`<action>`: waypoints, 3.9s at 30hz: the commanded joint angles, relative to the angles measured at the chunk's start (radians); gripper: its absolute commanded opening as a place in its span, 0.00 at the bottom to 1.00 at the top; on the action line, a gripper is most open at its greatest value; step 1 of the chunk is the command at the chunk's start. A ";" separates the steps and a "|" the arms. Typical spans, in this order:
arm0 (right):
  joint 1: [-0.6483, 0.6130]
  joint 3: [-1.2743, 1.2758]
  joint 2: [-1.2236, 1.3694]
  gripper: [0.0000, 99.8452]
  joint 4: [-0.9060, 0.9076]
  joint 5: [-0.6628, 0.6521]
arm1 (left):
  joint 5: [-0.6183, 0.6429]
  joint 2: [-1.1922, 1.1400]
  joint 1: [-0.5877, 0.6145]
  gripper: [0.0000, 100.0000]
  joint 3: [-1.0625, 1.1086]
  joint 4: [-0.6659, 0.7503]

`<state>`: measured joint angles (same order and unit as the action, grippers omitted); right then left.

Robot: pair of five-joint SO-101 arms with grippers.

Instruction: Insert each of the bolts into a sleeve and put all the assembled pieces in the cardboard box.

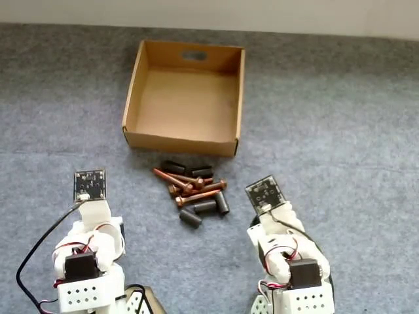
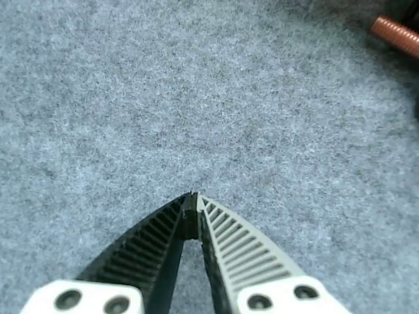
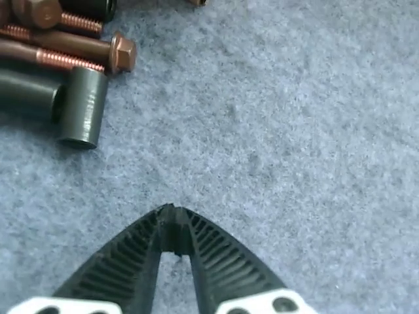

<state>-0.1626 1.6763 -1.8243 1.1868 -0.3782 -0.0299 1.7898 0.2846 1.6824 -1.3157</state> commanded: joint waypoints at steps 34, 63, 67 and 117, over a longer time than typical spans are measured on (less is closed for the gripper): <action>-0.189 -1.064 1.233 0.09 0.246 0.104 | 0.006 -0.001 0.005 0.01 0.015 -0.005; -0.377 -0.796 1.722 0.14 -0.338 0.133 | 0.005 -0.001 0.004 0.01 0.015 -0.005; -0.377 -0.742 1.661 0.14 -0.418 0.133 | 0.005 -0.001 0.004 0.01 0.015 -0.005; -0.338 -0.917 1.804 0.16 -0.443 0.267 | 0.005 -0.001 0.004 0.01 0.015 -0.005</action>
<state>-0.5309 0.7572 -0.0399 0.7388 -0.1143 -0.0299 1.7898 0.2846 1.6824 -1.3157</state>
